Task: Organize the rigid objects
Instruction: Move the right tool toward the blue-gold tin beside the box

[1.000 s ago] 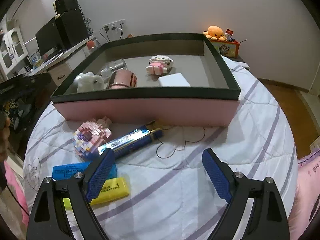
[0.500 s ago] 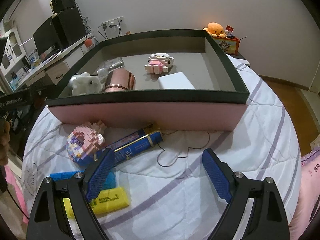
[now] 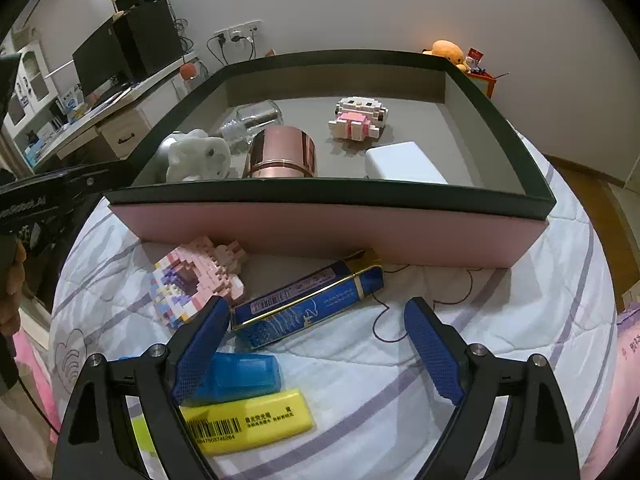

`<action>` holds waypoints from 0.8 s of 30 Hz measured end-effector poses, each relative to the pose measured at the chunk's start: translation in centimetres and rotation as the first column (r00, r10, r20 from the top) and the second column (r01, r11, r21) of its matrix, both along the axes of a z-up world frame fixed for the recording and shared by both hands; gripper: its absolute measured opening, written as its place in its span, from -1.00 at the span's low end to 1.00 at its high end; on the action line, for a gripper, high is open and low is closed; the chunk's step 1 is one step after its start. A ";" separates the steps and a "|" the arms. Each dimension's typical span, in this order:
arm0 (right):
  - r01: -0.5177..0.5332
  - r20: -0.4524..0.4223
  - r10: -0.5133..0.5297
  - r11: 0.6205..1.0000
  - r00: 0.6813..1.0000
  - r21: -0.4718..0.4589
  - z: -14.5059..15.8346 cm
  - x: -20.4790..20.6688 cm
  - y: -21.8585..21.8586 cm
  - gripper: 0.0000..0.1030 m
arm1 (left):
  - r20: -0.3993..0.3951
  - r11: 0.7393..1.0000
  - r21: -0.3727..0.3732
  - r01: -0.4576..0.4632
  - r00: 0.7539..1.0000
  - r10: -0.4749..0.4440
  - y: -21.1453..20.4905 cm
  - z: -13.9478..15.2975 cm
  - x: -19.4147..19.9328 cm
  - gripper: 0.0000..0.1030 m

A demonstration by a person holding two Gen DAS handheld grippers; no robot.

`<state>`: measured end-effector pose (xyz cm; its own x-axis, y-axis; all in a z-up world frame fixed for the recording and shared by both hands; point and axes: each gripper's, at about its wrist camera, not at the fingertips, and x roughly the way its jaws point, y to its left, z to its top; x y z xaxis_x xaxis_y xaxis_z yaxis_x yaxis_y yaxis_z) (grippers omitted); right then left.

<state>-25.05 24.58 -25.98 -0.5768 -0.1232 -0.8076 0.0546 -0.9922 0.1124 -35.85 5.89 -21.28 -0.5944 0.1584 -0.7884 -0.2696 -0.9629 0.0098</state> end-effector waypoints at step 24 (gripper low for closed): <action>0.193 0.007 -0.193 0.981 0.981 0.033 -0.1 1.7 8.6 0.76 | -0.010 1.000 -0.023 -0.009 1.000 0.009 0.3 -0.1 0.2 0.56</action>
<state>-23.34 33.19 -26.06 -0.5786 0.0159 -0.8155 -0.1395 -0.9870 0.0798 -35.68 6.21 -21.40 -0.6036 0.1348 -0.7858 -0.2606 -0.9648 0.0346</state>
